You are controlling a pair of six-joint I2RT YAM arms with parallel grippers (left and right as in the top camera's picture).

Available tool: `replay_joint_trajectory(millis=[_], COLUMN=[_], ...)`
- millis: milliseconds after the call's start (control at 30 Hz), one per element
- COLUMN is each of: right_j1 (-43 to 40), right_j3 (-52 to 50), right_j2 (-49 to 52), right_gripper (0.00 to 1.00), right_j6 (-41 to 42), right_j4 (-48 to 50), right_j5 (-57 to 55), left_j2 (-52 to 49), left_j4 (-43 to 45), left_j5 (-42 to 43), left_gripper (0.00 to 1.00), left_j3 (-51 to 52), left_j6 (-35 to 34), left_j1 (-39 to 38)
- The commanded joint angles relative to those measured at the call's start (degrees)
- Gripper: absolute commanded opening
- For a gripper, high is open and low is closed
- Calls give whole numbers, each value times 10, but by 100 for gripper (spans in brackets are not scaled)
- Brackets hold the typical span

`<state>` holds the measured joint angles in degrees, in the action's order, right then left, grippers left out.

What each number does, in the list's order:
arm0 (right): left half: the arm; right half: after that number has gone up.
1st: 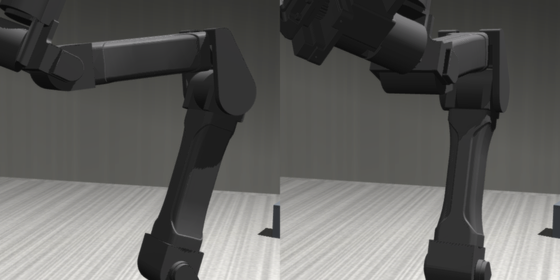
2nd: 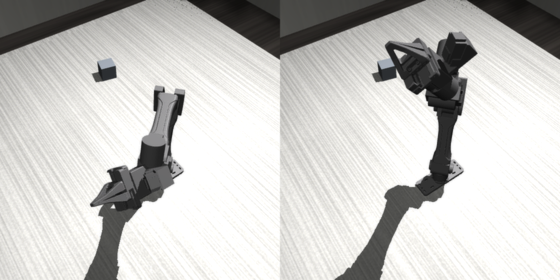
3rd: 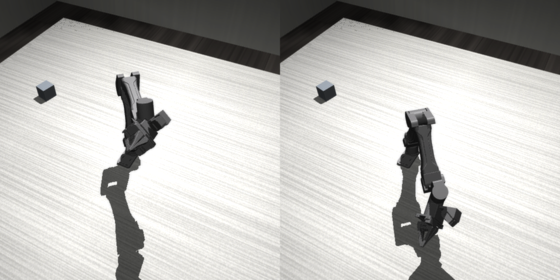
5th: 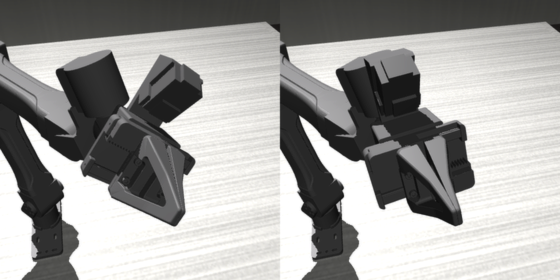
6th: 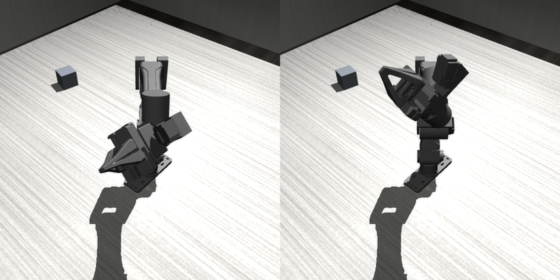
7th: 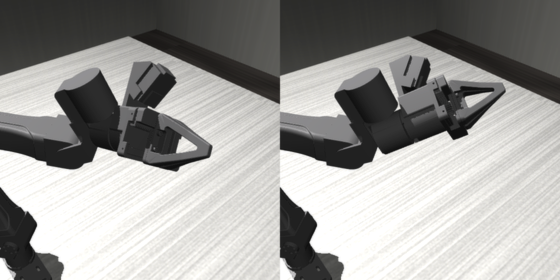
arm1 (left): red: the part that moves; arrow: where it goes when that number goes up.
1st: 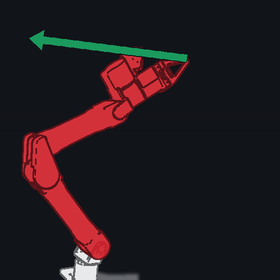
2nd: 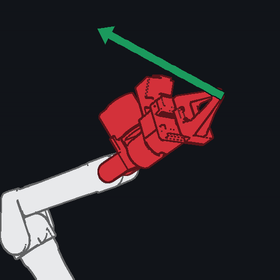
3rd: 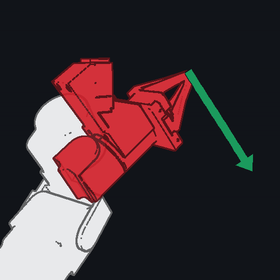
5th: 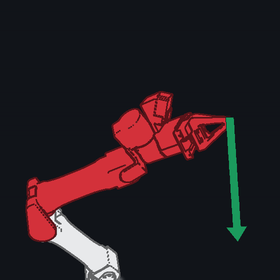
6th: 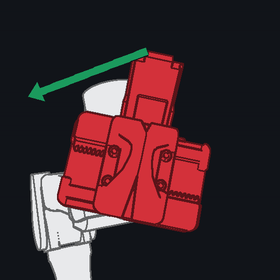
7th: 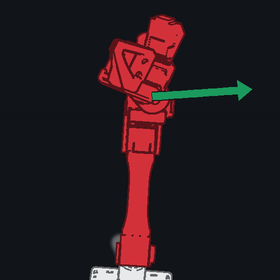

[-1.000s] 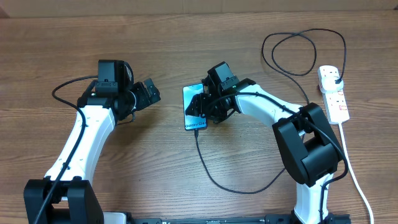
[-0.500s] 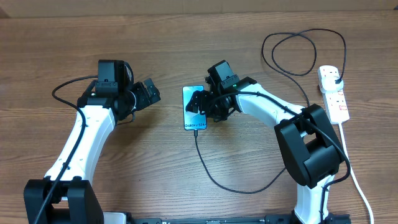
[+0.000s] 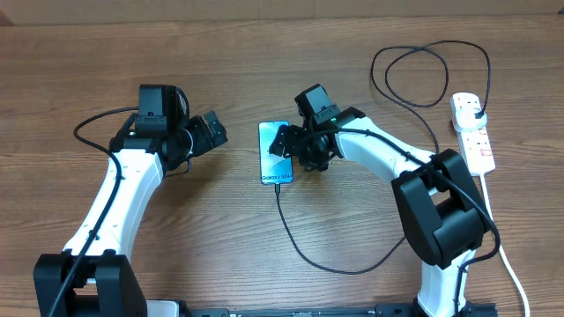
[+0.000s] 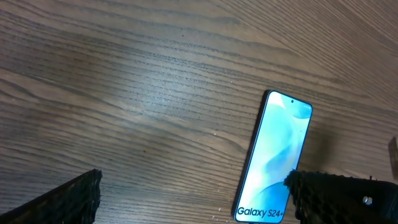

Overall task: Plug charger to phone and switch on socket
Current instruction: 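Open the right gripper and lift it off the phone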

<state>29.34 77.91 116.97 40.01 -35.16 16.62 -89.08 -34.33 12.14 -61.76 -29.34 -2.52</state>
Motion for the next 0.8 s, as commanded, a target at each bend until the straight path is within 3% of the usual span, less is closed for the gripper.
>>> replay_joint_trajectory(millis=[0,167,767], right_j1=[-1,-1,-3], right_j3=[-17,-17,-17], right_j2=[6,2,2], right_gripper=[89,100,100], right_j6=[20,20,20], right_j4=[-16,-13,-7], right_j5=[-82,-82,-69], left_j2=[10,10,10], left_j4=[0,0,1], left_j5=[-5,-5,-5], left_gripper=[100,100,99], left_j3=[-2,-2,-2], left_j6=[15,15,15], left_j1=[-1,-1,-1])
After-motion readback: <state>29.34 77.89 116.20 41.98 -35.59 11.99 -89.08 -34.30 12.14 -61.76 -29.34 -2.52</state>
